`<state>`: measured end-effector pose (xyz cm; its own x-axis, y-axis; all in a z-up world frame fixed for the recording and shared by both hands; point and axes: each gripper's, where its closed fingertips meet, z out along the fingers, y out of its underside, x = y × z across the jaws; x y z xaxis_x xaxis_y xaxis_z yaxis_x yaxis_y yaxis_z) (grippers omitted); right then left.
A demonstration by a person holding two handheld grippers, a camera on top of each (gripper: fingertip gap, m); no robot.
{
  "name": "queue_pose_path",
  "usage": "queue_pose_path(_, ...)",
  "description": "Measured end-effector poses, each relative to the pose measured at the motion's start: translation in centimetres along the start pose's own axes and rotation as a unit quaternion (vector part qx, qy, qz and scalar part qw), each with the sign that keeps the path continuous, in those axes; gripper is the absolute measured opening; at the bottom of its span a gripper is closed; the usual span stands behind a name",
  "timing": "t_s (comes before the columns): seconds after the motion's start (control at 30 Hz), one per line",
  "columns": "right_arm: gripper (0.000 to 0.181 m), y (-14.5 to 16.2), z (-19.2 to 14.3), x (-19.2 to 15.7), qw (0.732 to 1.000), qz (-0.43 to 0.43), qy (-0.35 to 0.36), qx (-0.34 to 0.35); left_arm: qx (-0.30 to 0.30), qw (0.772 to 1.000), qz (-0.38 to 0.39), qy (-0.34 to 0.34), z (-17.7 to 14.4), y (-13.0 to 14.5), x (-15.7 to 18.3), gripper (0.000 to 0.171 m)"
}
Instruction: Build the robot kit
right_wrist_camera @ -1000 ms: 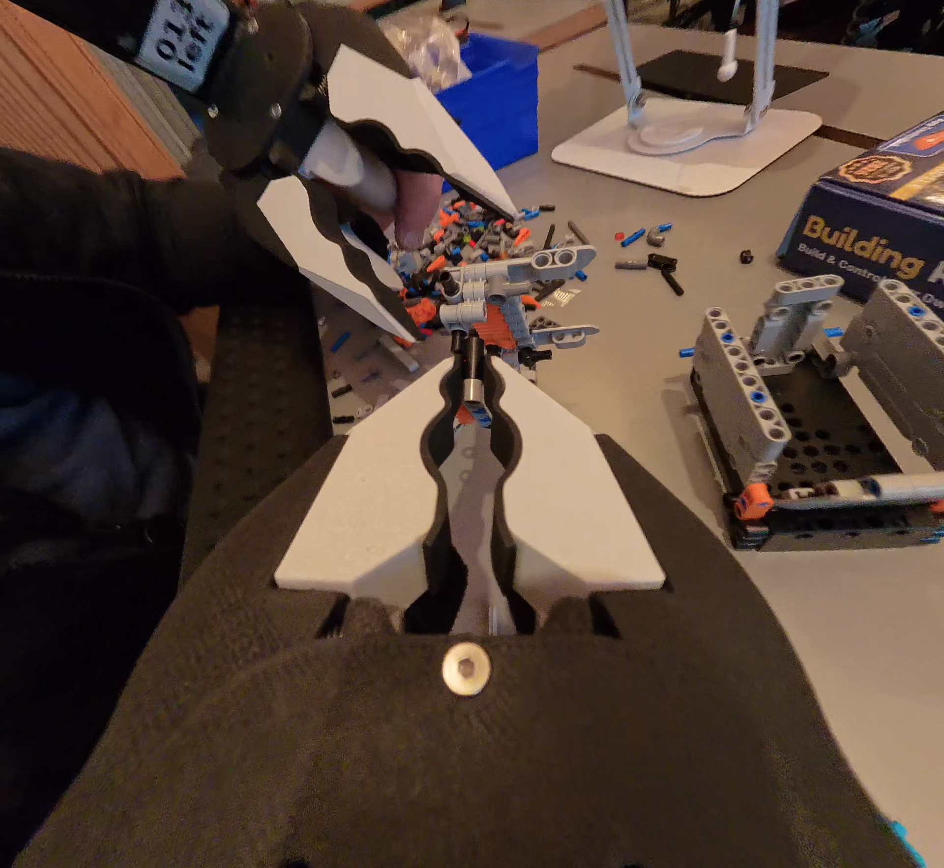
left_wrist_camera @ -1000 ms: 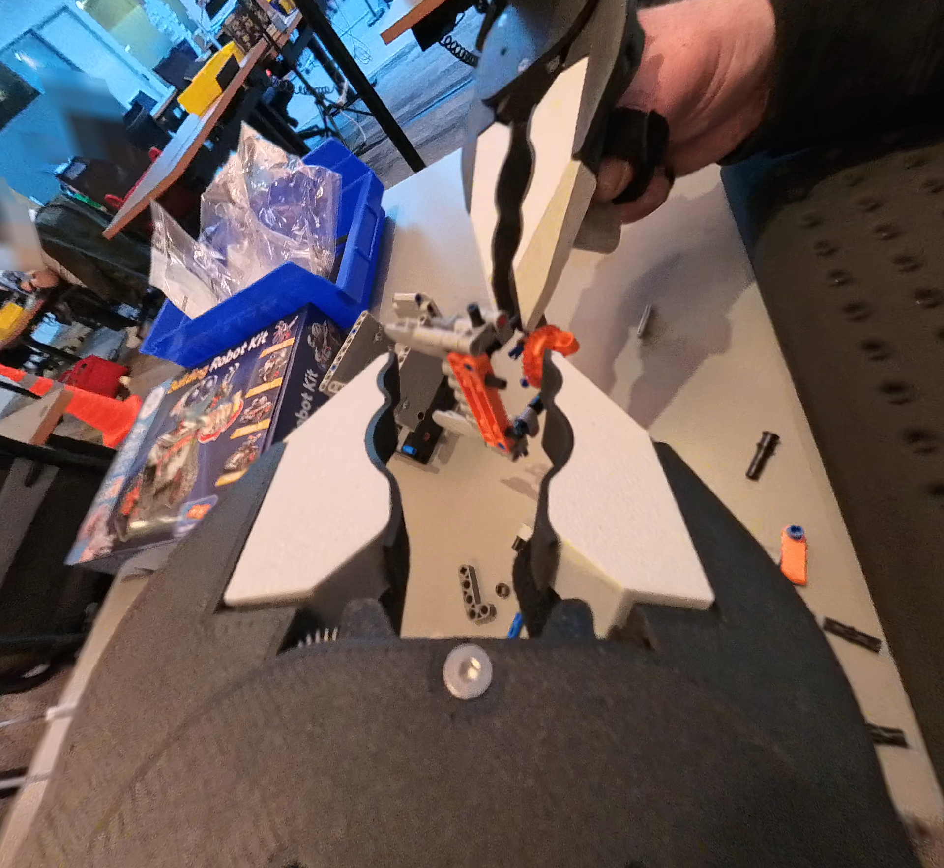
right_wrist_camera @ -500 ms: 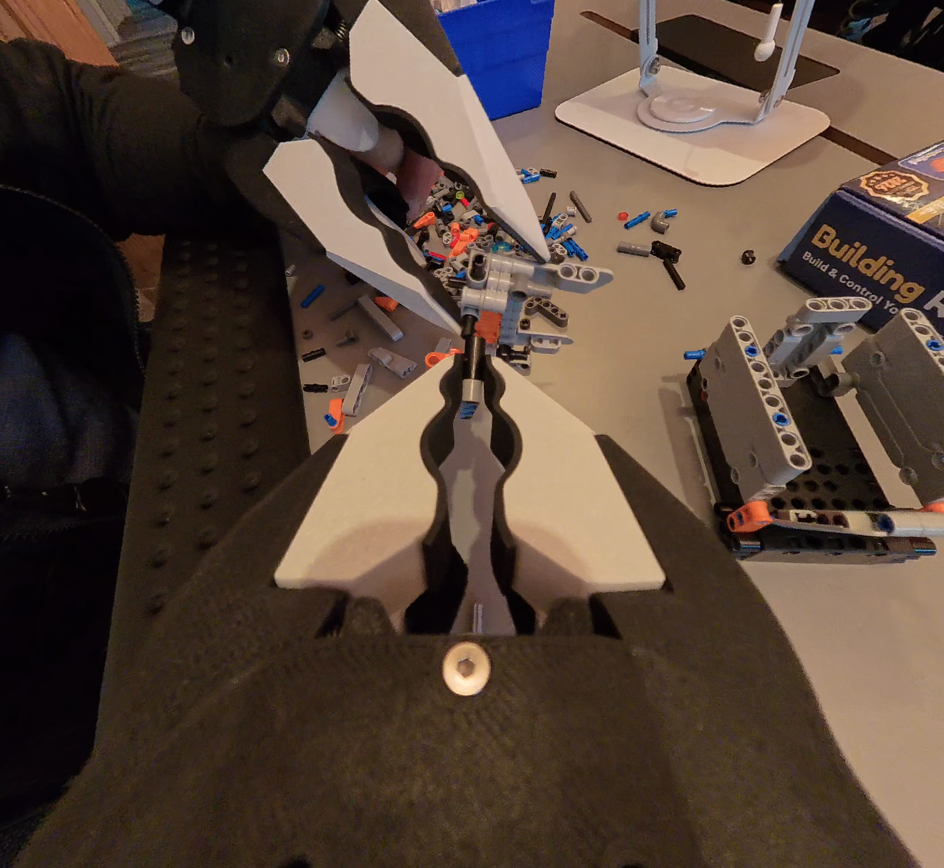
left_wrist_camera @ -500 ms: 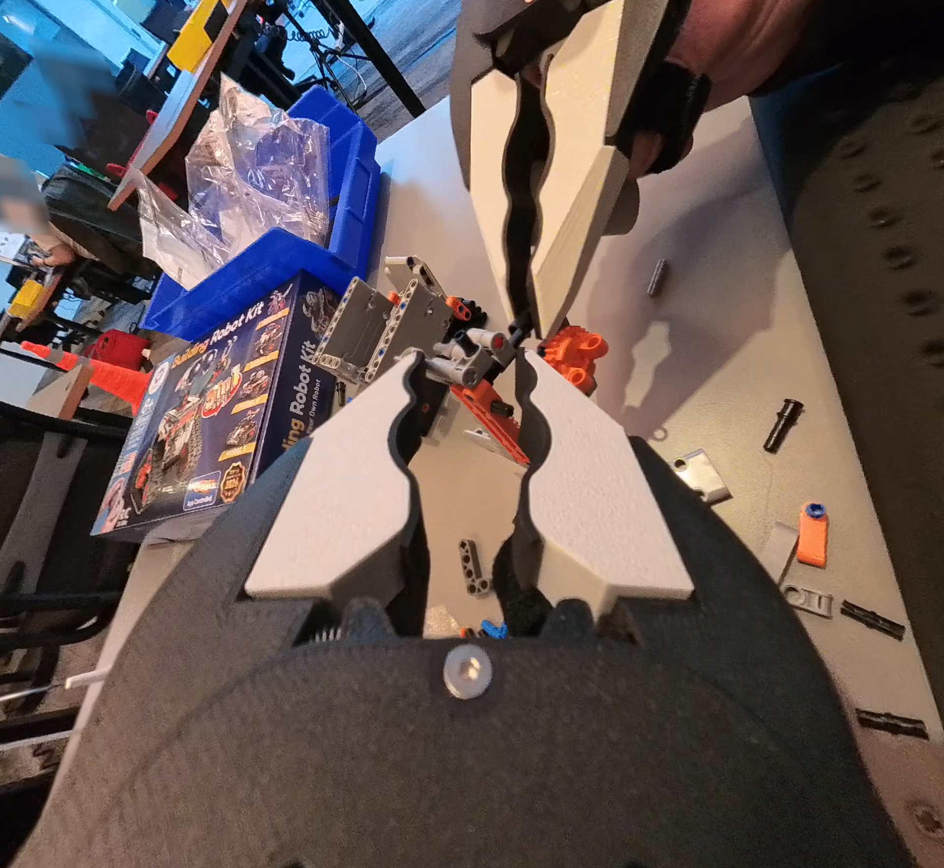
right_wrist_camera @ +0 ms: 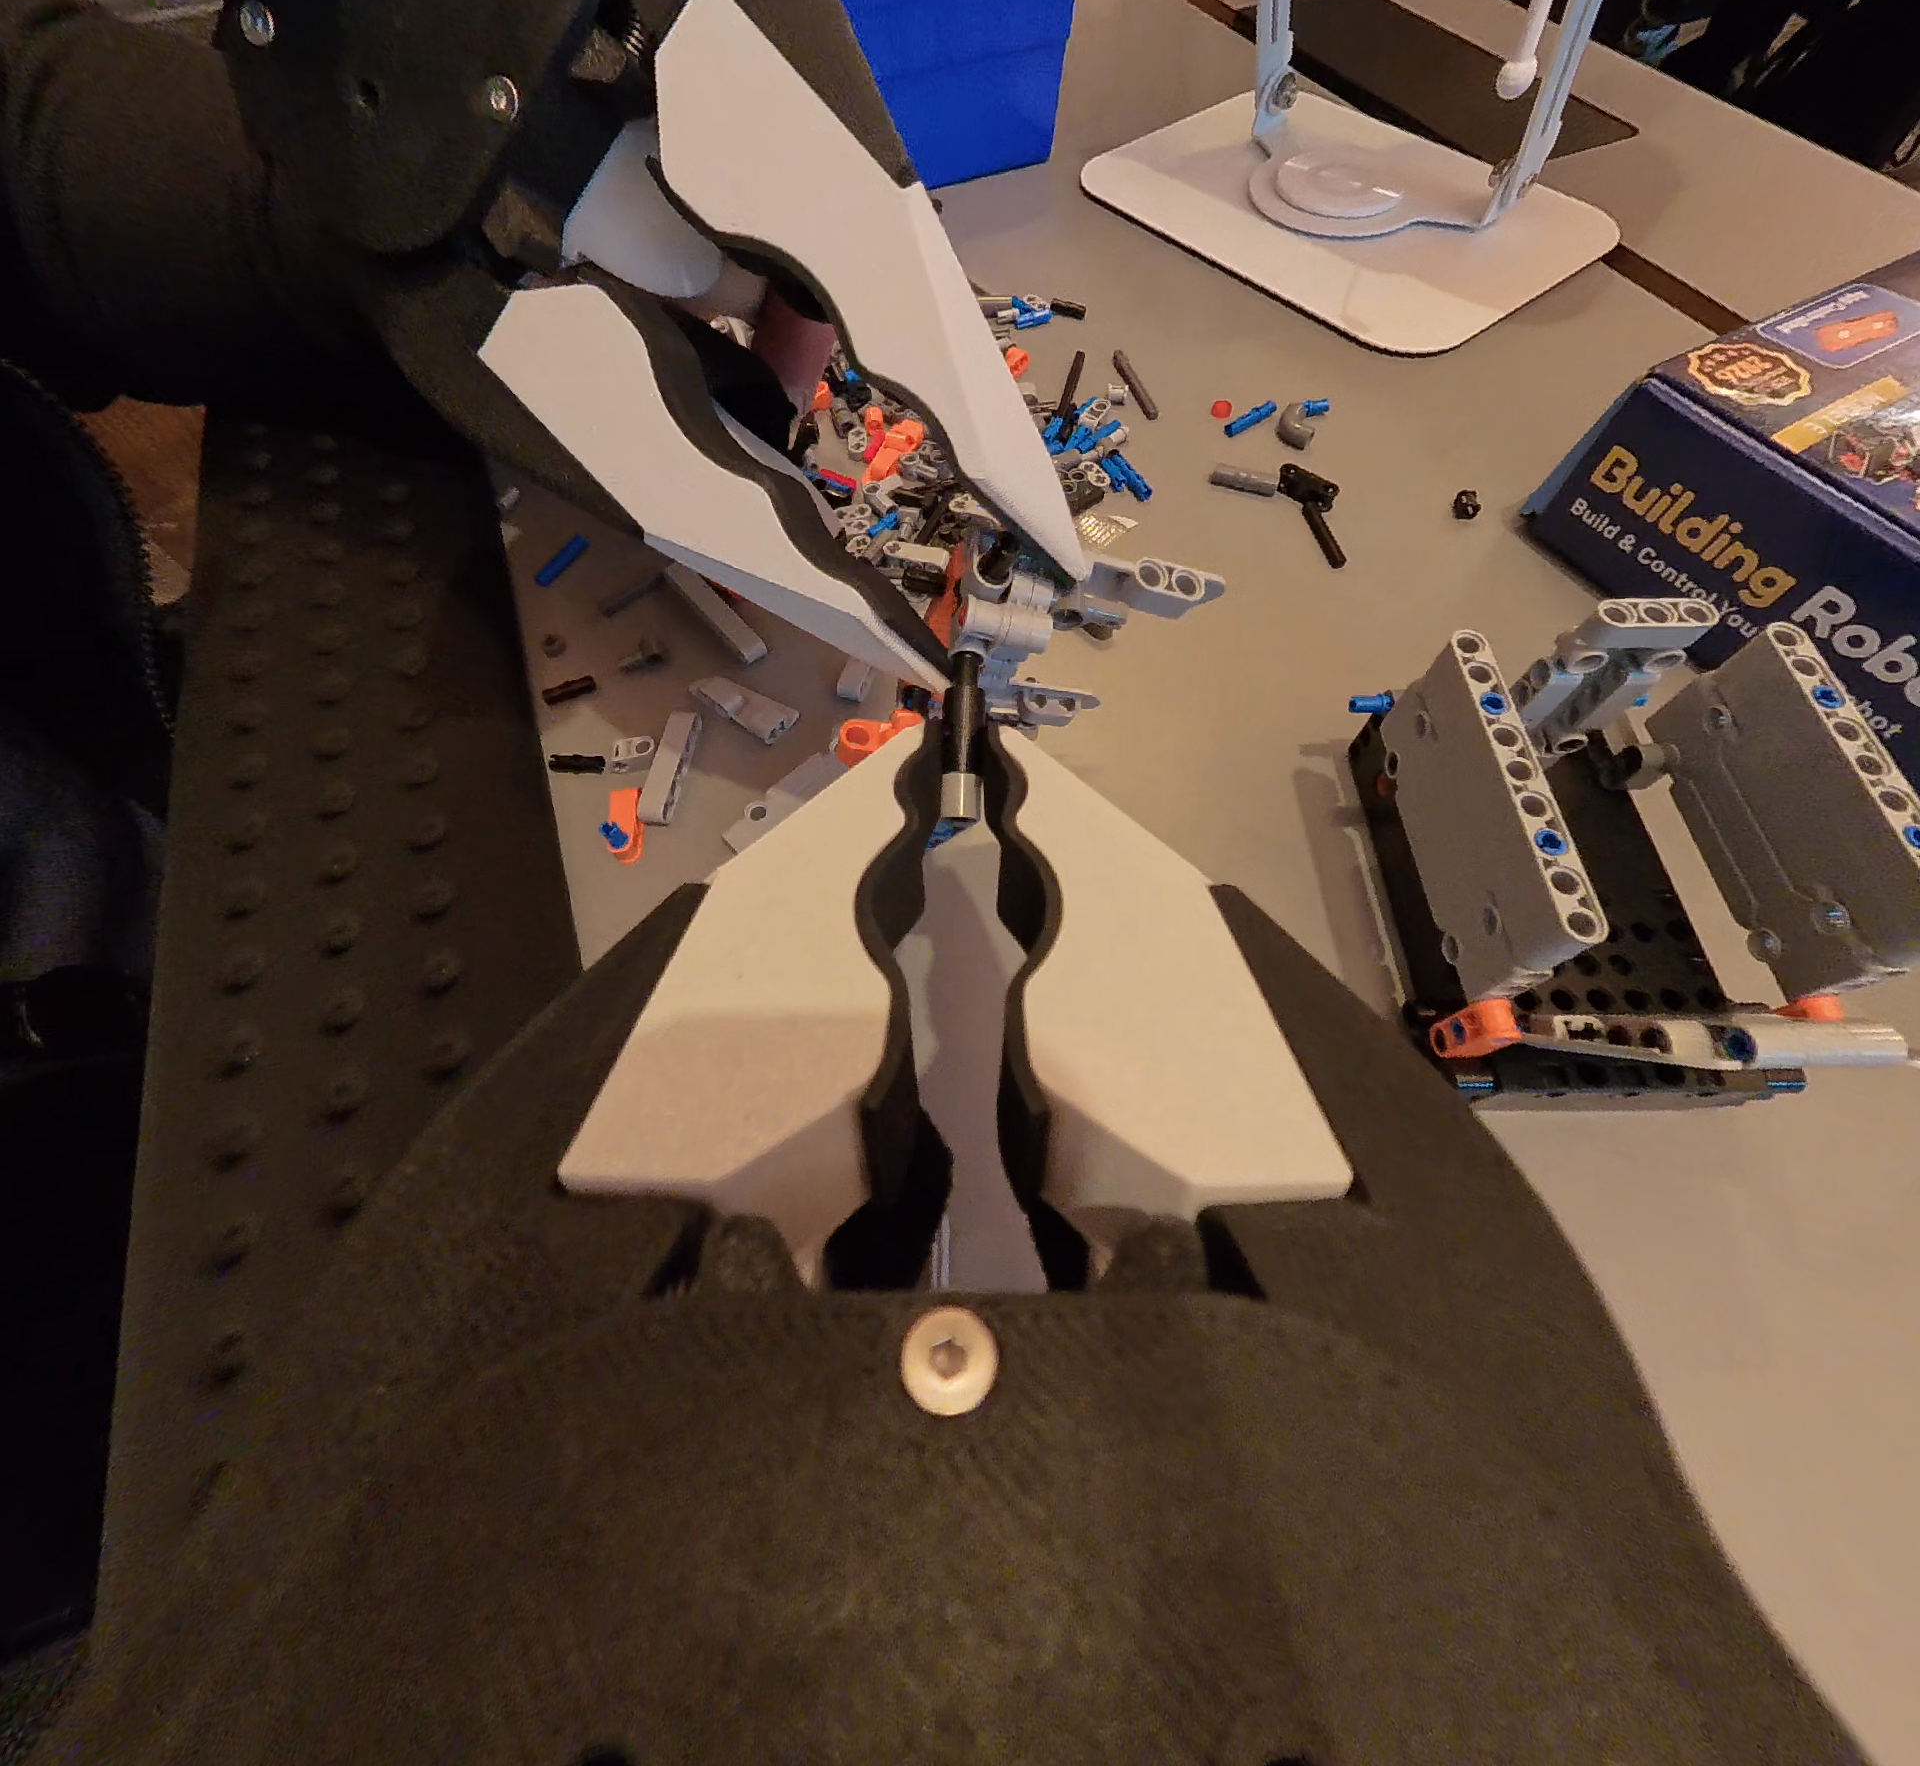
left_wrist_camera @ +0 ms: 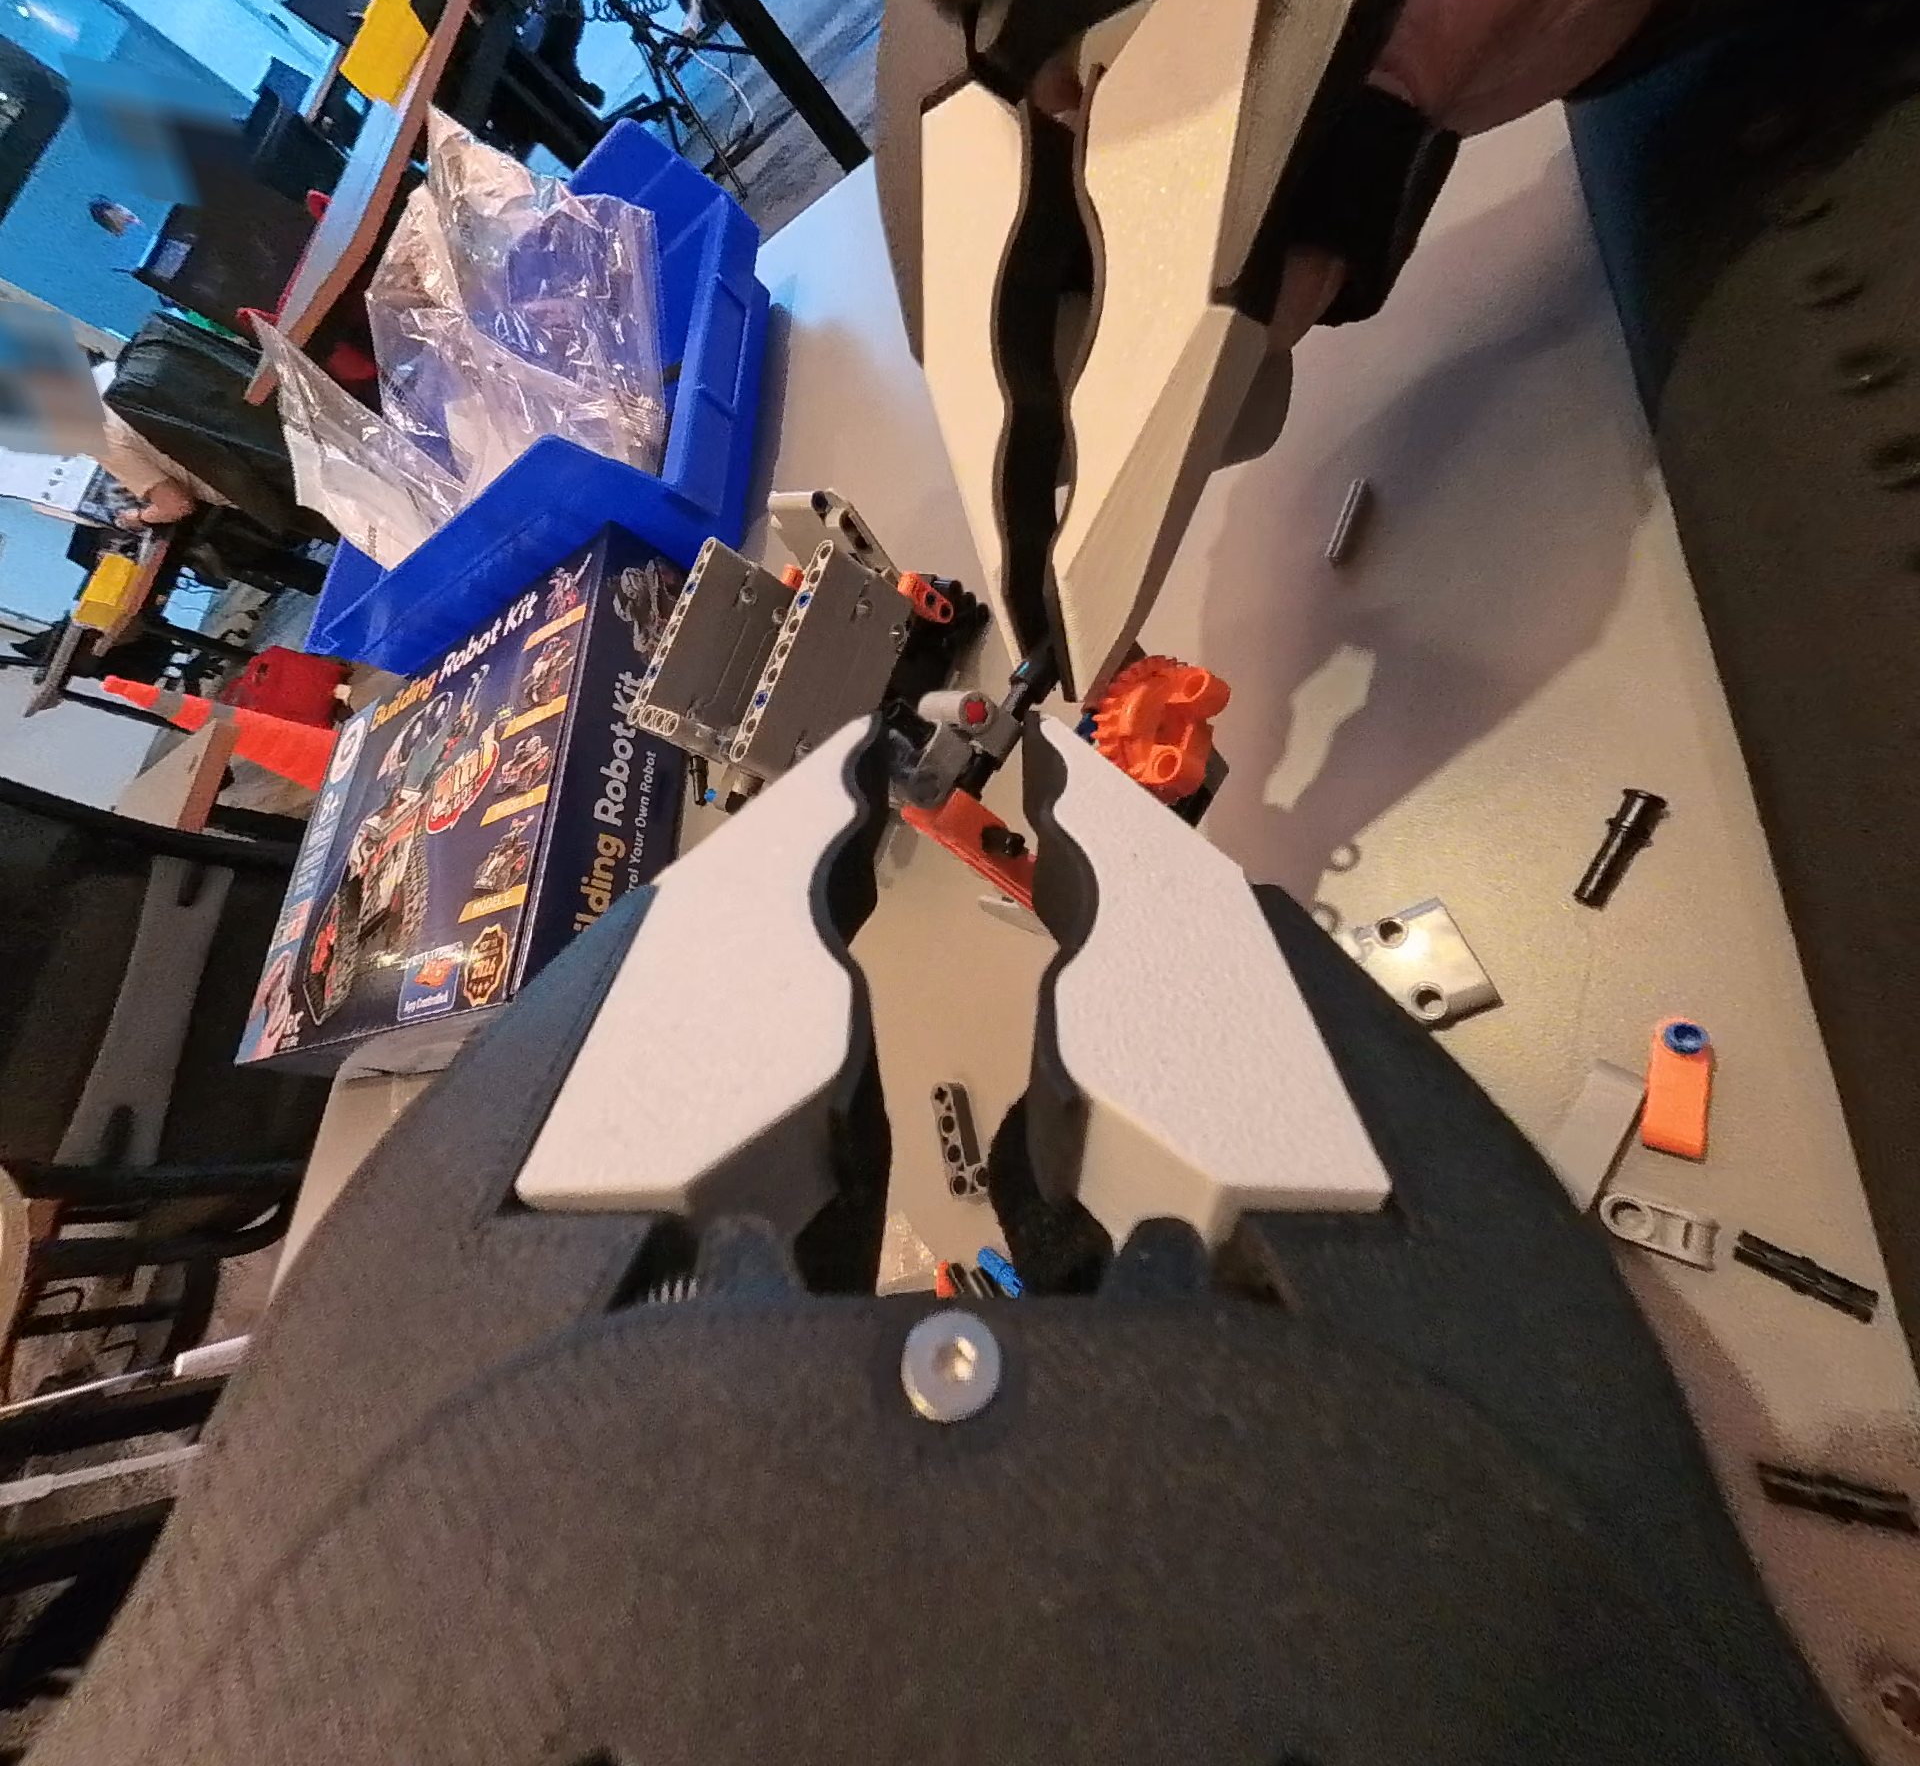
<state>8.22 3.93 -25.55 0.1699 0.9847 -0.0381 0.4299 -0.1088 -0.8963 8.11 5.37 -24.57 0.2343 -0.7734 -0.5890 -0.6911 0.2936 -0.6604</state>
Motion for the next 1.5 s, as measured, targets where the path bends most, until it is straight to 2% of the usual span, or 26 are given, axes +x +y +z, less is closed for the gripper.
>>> queue_pose_path(0.3,0.005,0.0,-0.1,0.4,1.0,0.009,0.006,0.008,-0.008,0.999,-0.04,0.008,-0.1,0.6,-0.1,0.027)
queue_pose_path(0.63,0.005,0.1,-0.5,1.2,0.999,0.026,0.015,0.019,-0.014,0.999,-0.025,-0.015,-0.3,0.6,-0.5,0.026)
queue_pose_path(0.8,0.005,0.0,-0.5,0.9,0.999,0.019,0.015,0.021,-0.028,0.998,-0.047,-0.003,0.2,1.4,-0.4,0.029)
queue_pose_path(0.97,0.005,0.0,-0.4,0.7,1.0,0.007,0.02,0.017,-0.021,0.996,-0.08,0.014,0.4,1.6,-0.1,0.022)
queue_pose_path(1.5,0.004,0.7,0.3,0.6,0.999,-0.022,0.044,-0.017,-0.025,0.998,-0.061,-0.015,0.3,1.2,-0.4,0.018)
